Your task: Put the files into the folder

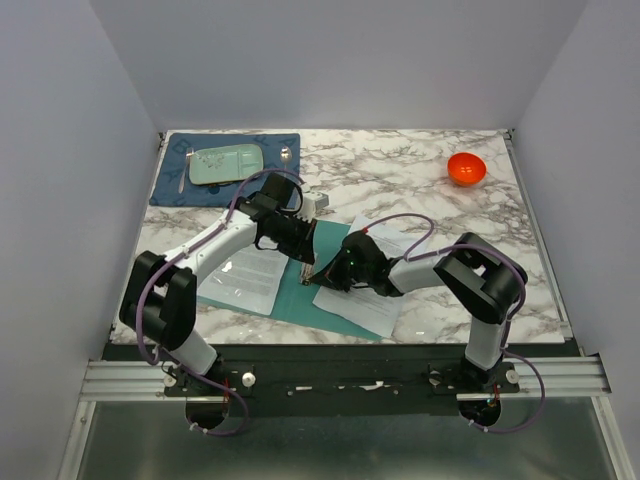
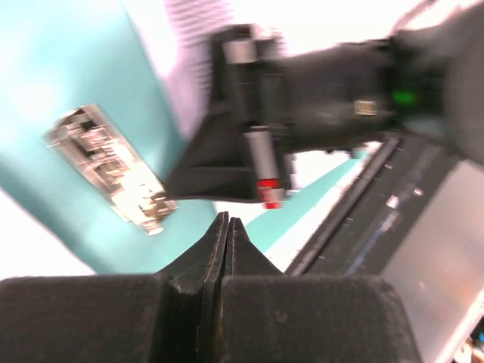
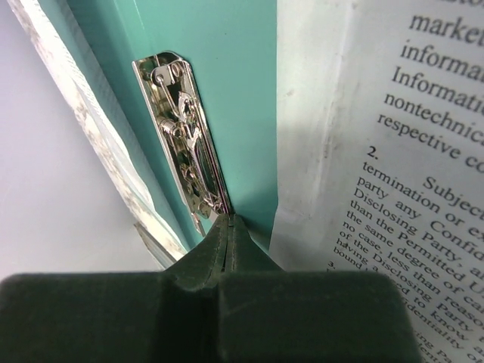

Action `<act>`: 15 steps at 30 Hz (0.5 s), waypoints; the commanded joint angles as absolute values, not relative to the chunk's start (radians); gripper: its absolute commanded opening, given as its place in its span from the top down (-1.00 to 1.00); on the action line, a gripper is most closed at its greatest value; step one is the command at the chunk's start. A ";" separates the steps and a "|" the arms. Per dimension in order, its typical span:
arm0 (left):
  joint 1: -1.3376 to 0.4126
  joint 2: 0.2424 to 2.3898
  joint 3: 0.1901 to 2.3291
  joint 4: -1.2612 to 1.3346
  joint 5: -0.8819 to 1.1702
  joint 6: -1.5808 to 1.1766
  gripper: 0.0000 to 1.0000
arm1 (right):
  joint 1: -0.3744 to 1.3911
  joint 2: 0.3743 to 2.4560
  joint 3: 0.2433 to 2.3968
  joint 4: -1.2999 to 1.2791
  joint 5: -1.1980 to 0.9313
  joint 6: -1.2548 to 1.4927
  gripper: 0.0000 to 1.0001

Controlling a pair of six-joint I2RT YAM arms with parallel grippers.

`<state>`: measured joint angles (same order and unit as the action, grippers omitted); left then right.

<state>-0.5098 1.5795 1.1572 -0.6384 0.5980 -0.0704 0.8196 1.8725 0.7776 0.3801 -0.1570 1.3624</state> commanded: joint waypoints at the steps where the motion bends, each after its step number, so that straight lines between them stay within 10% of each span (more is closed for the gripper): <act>1: -0.471 1.582 1.082 -0.638 0.486 -0.038 0.95 | 0.827 1.937 0.696 0.100 -0.028 1.310 0.99; 15: -0.471 1.651 0.994 -0.511 0.394 -0.055 0.62 | 0.827 1.931 0.690 0.101 -0.029 1.307 0.99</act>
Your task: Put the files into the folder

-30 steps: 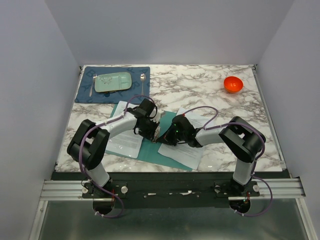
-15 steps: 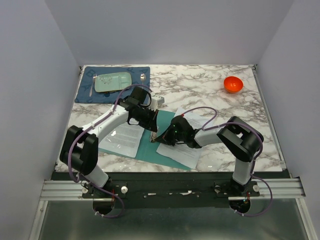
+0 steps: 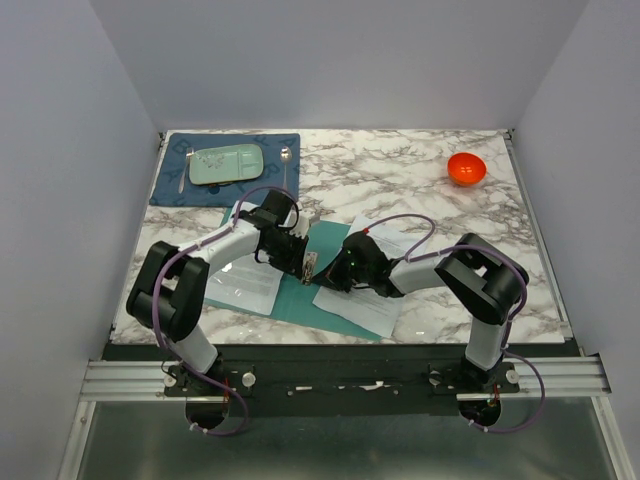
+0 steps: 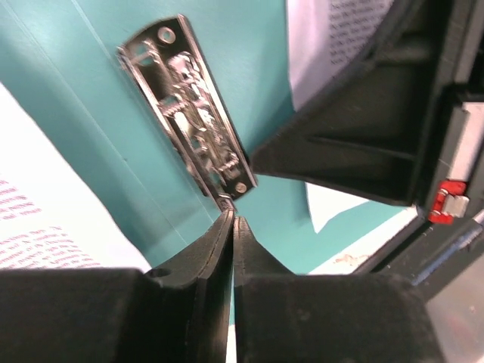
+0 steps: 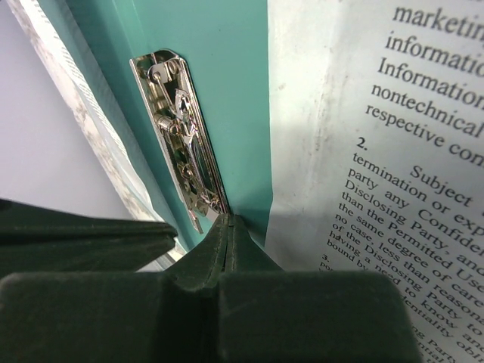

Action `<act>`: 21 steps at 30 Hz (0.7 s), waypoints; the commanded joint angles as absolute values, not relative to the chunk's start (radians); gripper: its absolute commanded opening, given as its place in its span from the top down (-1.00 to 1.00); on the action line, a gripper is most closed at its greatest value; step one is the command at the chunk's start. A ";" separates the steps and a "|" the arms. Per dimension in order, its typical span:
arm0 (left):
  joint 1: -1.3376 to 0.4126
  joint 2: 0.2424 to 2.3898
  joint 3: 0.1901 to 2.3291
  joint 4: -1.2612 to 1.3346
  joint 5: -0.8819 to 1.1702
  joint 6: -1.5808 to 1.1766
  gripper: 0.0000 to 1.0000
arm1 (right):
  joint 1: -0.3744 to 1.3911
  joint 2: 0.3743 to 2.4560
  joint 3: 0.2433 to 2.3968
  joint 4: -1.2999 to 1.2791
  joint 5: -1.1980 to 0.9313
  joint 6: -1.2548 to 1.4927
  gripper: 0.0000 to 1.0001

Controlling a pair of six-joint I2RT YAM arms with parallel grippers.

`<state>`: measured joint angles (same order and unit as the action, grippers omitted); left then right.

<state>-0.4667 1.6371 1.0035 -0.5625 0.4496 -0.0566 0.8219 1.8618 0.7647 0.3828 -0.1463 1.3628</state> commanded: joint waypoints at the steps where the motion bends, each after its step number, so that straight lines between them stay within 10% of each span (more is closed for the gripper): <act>1: -0.471 1.655 0.996 -0.509 0.391 -0.055 0.61 | 0.827 1.933 0.690 0.101 -0.031 1.307 0.99; 21: -0.488 1.677 0.976 -0.519 0.388 -0.046 0.60 | 0.827 1.937 0.692 0.101 -0.034 1.308 0.99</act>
<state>-0.4755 1.6737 0.9977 -0.5167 0.3962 -0.0566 0.8230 1.8595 0.7628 0.3828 -0.1452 1.3624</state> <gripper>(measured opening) 0.203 0.009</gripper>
